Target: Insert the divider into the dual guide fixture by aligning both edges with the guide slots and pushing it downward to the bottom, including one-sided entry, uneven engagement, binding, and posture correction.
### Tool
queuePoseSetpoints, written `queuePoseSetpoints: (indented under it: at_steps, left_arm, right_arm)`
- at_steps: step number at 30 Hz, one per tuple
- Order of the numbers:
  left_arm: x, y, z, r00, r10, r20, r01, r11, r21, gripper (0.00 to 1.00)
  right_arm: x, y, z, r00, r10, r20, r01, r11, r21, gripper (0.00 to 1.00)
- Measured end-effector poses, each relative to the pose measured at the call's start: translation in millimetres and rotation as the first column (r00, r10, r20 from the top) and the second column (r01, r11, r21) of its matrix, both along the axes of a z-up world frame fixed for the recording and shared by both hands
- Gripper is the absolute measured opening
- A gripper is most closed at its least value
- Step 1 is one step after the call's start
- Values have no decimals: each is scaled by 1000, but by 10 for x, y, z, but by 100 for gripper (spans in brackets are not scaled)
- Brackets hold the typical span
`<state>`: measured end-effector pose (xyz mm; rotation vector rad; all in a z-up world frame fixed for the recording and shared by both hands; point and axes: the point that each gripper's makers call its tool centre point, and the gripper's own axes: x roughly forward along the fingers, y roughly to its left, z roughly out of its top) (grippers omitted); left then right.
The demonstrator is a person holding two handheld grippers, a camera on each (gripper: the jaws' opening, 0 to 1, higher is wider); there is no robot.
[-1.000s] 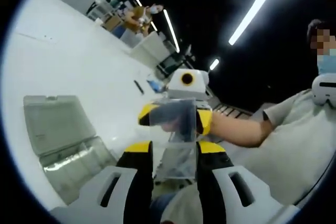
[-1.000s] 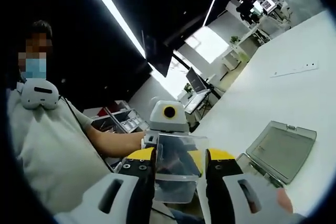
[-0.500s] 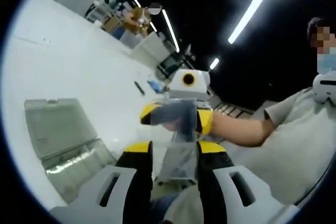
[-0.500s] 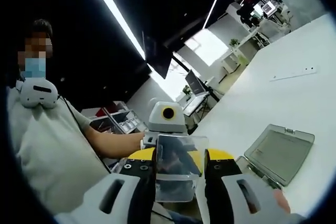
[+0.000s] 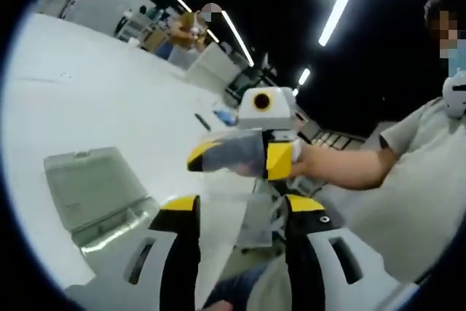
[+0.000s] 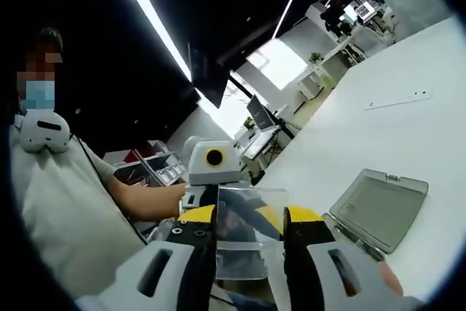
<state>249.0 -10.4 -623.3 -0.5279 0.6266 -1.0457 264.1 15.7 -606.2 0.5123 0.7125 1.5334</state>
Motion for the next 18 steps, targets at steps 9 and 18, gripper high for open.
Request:
queuePoseSetpoints:
  at_steps: [9,18]
  left_arm:
    - [9,8,-200,998,61,32,-66,982,176,41]
    - [11,68,-362,991,132,32,-136,948,289,33]
  right_arm:
    - [58,8,-210,998,-56,-6,55,994,-94,32]
    - [78,61,-418,994,-112,-3,110,977,-182,31]
